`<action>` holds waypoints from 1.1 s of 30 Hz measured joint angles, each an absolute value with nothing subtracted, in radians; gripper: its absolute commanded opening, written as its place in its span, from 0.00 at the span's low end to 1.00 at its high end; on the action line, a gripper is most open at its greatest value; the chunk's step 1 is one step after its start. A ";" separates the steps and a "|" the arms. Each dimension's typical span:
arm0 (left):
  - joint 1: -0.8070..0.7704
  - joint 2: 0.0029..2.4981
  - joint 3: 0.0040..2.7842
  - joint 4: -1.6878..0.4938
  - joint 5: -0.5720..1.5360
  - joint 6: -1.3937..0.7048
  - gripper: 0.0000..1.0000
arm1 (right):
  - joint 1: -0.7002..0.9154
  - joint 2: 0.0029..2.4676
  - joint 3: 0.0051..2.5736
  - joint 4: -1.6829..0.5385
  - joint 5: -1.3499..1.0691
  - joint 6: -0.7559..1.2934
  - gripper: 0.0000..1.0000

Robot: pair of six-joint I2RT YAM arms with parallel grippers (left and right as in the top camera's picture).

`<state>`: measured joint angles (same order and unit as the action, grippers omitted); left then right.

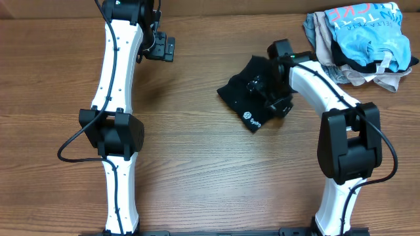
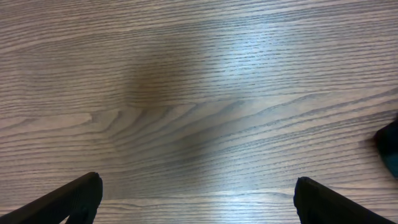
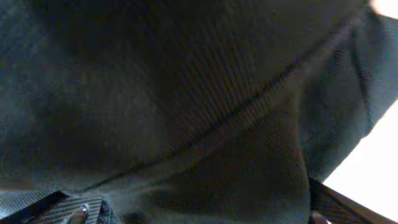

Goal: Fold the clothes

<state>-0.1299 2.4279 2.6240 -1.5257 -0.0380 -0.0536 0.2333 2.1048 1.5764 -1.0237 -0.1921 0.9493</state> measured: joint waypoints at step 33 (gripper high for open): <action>-0.130 2.428 2.624 -1.518 -0.038 -0.054 1.00 | 0.426 2.065 1.650 -1.071 -0.152 -0.066 0.96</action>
<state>-0.1299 2.4279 2.6240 -1.5181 -0.0380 -0.0536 0.4259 2.0655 1.6505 -1.0714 -0.1524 -0.0662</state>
